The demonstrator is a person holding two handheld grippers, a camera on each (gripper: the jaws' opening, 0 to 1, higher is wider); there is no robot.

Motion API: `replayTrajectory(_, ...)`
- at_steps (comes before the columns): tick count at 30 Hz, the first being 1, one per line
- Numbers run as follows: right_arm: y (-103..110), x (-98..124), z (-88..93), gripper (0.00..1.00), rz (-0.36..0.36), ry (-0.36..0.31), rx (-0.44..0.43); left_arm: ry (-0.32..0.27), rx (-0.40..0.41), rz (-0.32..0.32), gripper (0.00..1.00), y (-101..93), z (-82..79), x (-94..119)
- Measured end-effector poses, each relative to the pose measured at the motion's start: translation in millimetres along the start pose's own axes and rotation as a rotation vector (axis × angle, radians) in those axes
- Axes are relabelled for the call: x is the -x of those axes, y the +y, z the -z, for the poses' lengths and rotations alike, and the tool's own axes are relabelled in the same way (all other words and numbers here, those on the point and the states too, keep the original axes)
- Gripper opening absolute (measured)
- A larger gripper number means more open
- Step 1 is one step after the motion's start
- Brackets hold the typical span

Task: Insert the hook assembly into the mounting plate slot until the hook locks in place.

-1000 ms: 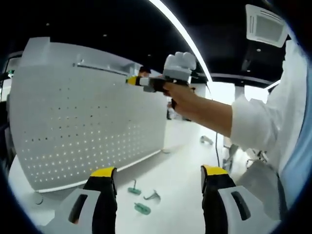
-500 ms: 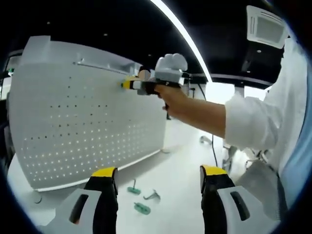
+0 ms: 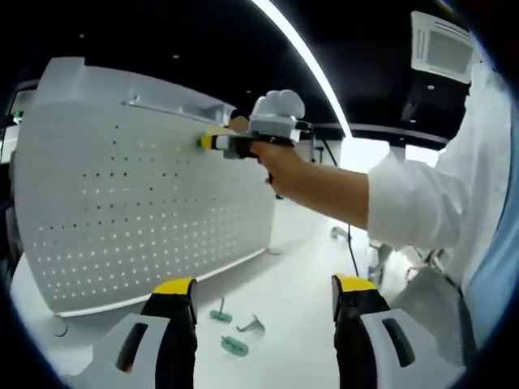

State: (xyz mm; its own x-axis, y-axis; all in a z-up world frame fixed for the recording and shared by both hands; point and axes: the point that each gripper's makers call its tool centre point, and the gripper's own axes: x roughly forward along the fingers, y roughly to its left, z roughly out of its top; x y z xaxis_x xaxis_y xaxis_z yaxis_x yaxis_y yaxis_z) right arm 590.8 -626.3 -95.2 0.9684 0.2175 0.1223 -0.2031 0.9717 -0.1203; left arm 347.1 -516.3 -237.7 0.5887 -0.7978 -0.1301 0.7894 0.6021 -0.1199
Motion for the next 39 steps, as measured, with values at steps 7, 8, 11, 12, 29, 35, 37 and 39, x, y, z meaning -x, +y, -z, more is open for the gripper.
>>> replayTrajectory(7, 0, -2, 3.8, 0.0, 0.011, 0.008, 0.0, -0.007, 0.003, 0.004, 0.69, 0.8, -1.7, 0)
replayTrajectory(8, 0, -3, 3.3, 0.0, 0.014, 0.005, 0.004, -0.008, 0.003, 0.005, 0.69, 0.8, -1.9, 1)
replayTrajectory(11, 0, -4, 4.7, 0.0, 0.015, 0.01, 0.009, -0.01, 0.005, 0.007, 0.69, 1.3, -2.1, 1)
replayTrajectory(12, 0, -4, 5.3, 0.0, 0.016, 0.011, 0.01, -0.012, 0.006, 0.008, 0.69, 1.3, -2.5, 1)
replayTrajectory(29, 0, -4, 7.8, 0.01, 0.027, 0.04, 0.077, -0.025, 0.007, 0.015, 0.67, 0.2, -5.3, 2)
replayTrajectory(35, 1, -4, 8.4, 0.01, 0.019, 0.048, 0.113, -0.03, 0.004, 0.014, 0.67, 0.2, -6.5, 2)
replayTrajectory(37, 1, -4, 8.9, 0.02, 0.016, 0.049, 0.122, -0.03, 0.003, 0.012, 0.67, 0.8, -6.6, 2)
replayTrajectory(39, 2, -4, 10.6, 0.03, 0.011, 0.055, 0.119, -0.031, 0.003, 0.009, 0.67, 1.6, -6.7, 3)
